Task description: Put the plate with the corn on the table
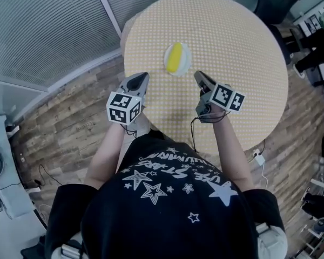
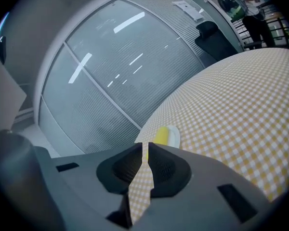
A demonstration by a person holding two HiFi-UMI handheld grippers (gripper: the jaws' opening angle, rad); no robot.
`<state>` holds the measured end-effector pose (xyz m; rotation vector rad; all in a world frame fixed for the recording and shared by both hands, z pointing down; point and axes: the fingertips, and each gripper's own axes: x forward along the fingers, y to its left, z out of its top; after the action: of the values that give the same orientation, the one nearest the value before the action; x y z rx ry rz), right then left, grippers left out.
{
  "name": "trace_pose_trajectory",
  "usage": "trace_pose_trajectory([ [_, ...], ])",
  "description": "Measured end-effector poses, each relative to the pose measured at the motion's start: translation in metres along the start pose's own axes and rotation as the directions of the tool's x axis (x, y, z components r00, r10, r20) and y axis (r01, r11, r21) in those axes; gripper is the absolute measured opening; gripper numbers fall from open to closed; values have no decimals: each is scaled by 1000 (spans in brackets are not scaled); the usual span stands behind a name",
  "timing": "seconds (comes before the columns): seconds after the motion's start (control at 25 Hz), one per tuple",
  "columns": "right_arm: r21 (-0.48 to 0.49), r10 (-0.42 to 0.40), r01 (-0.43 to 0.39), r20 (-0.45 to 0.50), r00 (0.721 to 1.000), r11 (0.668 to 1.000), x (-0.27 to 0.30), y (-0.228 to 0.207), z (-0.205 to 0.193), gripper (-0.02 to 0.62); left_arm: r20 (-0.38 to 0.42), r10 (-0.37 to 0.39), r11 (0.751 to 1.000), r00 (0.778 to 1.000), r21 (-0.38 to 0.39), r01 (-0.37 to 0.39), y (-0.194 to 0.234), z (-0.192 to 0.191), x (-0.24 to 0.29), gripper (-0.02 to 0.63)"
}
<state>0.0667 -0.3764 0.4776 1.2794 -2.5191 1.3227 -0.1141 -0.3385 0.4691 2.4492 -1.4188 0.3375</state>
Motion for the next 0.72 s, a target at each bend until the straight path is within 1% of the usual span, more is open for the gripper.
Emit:
trace_pose_trajectory([
  [0.12, -28, 34, -34, 1, 999, 999, -24, 12, -11, 52, 12, 4, 1000, 1000, 4, -4, -21, -3, -18, 8],
  [0.24, -62, 50, -51, -10, 999, 997, -37, 19, -18, 52, 3, 3, 1000, 1000, 4, -3, -33, -8, -25, 8],
  [0.32, -92, 64, -65, -15, 998, 994, -48, 23, -22, 52, -3, 5, 1000, 1000, 18, -5, -41, -9, -31, 8],
  [0.44, -121, 85, -87, -16, 996, 989, -77, 28, -35, 52, 7, 21, 999, 1000, 24, -21, -65, -12, -52, 8],
  [0.6, -133, 118, -121, -28, 993, 984, -106, 29, -56, 52, 17, 40, 999, 999, 9, -40, -98, -19, -81, 8],
  [0.72, -165, 128, -133, -35, 991, 977, -121, 33, -63, 52, 20, 32, 999, 999, -23, -32, -122, -23, -96, 8],
])
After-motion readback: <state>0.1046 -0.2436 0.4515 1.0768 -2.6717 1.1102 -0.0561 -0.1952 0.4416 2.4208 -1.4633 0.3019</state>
